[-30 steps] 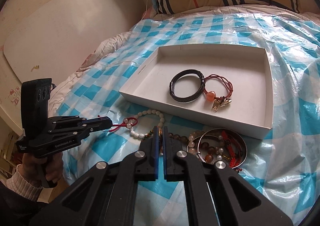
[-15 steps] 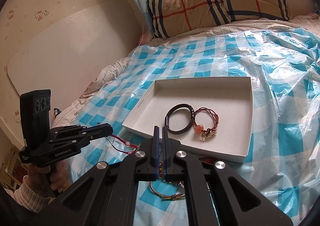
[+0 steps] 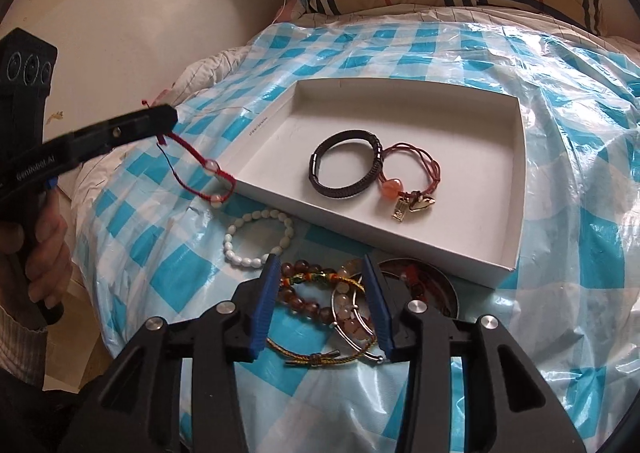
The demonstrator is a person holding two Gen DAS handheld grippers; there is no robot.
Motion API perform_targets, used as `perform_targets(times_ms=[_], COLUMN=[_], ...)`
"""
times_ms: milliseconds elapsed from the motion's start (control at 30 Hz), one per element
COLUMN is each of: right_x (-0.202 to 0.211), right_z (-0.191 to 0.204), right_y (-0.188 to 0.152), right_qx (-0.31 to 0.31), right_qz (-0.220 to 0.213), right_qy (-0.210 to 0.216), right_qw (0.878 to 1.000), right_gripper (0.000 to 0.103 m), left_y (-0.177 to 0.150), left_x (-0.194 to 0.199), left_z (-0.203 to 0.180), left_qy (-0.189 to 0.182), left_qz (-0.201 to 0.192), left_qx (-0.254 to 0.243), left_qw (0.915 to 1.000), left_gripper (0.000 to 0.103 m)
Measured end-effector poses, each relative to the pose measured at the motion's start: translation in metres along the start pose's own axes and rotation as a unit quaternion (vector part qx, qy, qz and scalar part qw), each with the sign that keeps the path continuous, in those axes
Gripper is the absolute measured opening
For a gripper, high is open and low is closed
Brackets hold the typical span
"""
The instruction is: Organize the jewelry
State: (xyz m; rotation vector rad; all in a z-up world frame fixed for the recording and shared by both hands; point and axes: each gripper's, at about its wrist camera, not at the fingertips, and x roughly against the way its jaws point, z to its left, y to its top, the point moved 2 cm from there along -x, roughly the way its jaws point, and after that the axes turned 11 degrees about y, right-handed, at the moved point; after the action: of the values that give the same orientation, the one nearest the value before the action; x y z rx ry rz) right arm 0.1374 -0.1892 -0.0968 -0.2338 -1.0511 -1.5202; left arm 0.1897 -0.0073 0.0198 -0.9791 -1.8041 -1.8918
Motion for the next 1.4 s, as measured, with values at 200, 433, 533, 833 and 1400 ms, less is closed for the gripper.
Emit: perform_targets(times_ms=[200, 433, 533, 833, 1400], right_x=[-0.011, 0.002, 0.014, 0.032, 0.004], right_z=[-0.012, -0.009, -0.007, 0.0, -0.031], right_y=[-0.01, -0.01, -0.005, 0.023, -0.001], right_qx=[-0.01, -0.009, -0.01, -0.012, -0.032], right_qz=[0.03, 0.005, -0.013, -0.062, 0.015], right_qy=[-0.007, -0.009, -0.004, 0.014, -0.014], right_qw=[0.999, 1.0, 1.0, 0.998, 0.999], right_gripper=[0.033, 0.005, 0.004, 0.004, 0.044], left_y=[0.023, 0.014, 0.004, -0.042, -0.07], left_x=[-0.02, -0.086, -0.074, -0.049, -0.042], left_z=[-0.01, -0.018, -0.007, 0.025, 0.021], left_qy=[-0.007, -0.001, 0.011, 0.037, 0.042], left_qz=[-0.025, 0.059, 0.047, 0.064, 0.077], left_qx=[0.012, 0.014, 0.036, 0.099, 0.099], left_qw=[0.9996, 0.9982, 0.9982, 0.9923, 0.9911], left_gripper=[0.004, 0.012, 0.037, 0.047, 0.057])
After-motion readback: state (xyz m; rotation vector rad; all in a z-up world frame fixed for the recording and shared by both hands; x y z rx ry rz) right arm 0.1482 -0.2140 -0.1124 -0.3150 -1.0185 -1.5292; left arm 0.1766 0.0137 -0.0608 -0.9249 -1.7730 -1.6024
